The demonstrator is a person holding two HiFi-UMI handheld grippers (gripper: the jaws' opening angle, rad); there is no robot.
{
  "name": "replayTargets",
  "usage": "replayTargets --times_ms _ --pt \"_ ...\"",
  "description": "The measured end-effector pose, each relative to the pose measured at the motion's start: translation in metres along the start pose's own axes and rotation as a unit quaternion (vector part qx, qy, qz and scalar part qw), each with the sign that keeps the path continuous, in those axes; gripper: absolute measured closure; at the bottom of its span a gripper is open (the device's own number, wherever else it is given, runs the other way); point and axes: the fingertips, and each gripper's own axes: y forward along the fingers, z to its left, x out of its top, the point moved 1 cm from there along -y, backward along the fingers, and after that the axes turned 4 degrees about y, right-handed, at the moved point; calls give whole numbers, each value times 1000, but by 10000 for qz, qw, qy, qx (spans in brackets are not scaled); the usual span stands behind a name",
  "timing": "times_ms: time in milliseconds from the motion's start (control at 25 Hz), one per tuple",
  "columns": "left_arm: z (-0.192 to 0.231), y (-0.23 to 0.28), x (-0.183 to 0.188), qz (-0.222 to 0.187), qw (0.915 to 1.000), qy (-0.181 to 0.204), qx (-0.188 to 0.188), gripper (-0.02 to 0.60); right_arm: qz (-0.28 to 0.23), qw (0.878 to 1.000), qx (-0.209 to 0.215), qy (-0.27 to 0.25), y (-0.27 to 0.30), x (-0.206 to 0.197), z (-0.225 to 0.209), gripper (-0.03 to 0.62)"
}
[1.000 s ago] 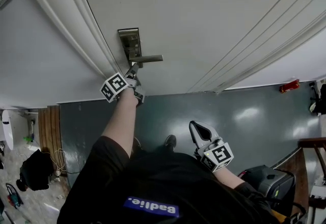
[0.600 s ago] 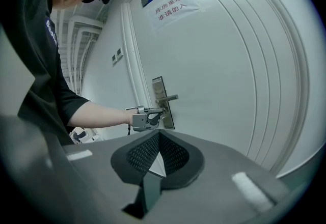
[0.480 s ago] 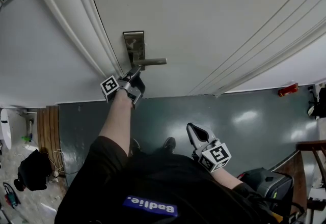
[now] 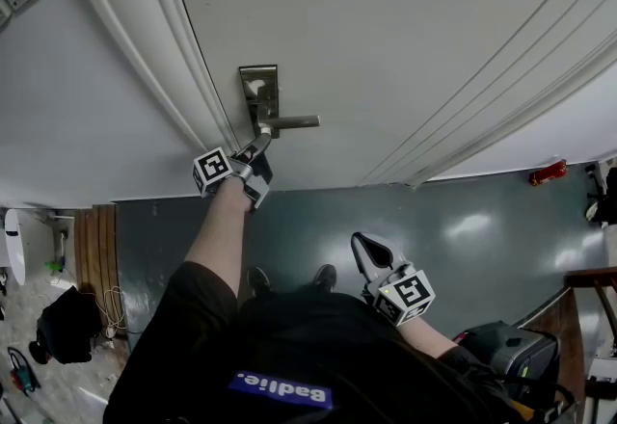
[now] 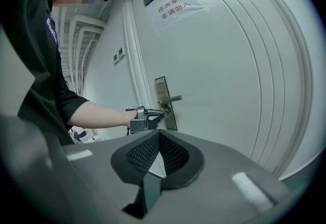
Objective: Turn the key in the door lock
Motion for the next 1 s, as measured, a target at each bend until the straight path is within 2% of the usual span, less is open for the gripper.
replayTargets --times_ms 120,240,360,440,560,640,720,920,1000 --pt "-8 -11 -7 190 9985 490 160 543 -54 10000 42 -4 3 3 2 599" --pt "-24 -25 -18 342 9921 1173 270 540 -72 9999 111 -23 7 4 5 598" --pt "-45 -38 -31 487 9805 1874 340 540 -102 9998 180 -59 9 6 8 599" --pt "-60 -47 -39 557 9670 2452 401 540 -108 9996 234 -92 11 8 11 599" --pt "-82 -61 -48 586 9338 3497 483 540 -128 9993 324 -131 13 9 16 598" --pt "-97 -71 -58 646 9115 4034 473 540 -157 9991 379 -142 14 11 19 599" --pt "-113 -79 -72 727 8893 4498 402 540 -152 9989 408 -154 14 11 21 599" --pt "-149 -100 -116 924 8216 5623 168 541 -212 9984 476 -238 14 13 25 599" --pt "-161 -107 -134 962 8021 5895 29 541 -246 9981 502 -276 14 14 27 599"
